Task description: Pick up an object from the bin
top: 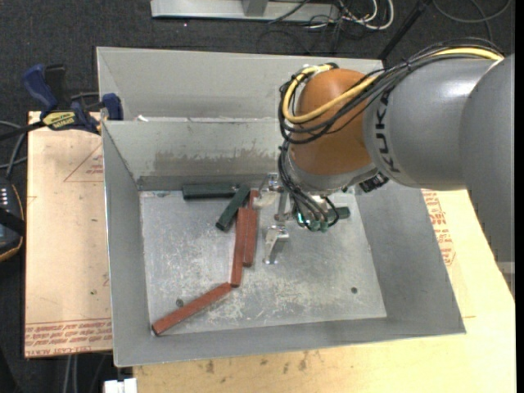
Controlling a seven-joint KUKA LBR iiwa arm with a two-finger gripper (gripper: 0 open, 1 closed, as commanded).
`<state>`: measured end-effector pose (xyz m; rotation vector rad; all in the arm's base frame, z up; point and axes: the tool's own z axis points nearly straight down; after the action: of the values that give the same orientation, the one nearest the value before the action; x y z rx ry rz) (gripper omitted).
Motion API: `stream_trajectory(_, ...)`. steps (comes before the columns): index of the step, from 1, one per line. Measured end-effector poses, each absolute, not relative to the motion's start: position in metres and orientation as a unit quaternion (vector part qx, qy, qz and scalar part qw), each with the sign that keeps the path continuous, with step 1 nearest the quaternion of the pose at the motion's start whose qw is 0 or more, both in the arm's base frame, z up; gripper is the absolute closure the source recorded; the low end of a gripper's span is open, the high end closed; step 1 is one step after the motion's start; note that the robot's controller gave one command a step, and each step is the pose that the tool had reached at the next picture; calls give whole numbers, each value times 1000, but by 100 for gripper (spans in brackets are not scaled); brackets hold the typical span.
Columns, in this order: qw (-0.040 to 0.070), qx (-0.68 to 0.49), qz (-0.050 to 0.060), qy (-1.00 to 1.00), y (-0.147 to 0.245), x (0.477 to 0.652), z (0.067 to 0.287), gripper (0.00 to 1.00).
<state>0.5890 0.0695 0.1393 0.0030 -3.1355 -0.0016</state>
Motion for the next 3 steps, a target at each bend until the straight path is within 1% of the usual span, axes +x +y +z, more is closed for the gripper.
stream_trajectory(1,0,0,-1,-1000,69,591,143,0)
stream_trajectory(2,-19,114,-2,-993,79,653,89,100)
stream_trajectory(3,-6,116,-4,-993,82,647,83,0)
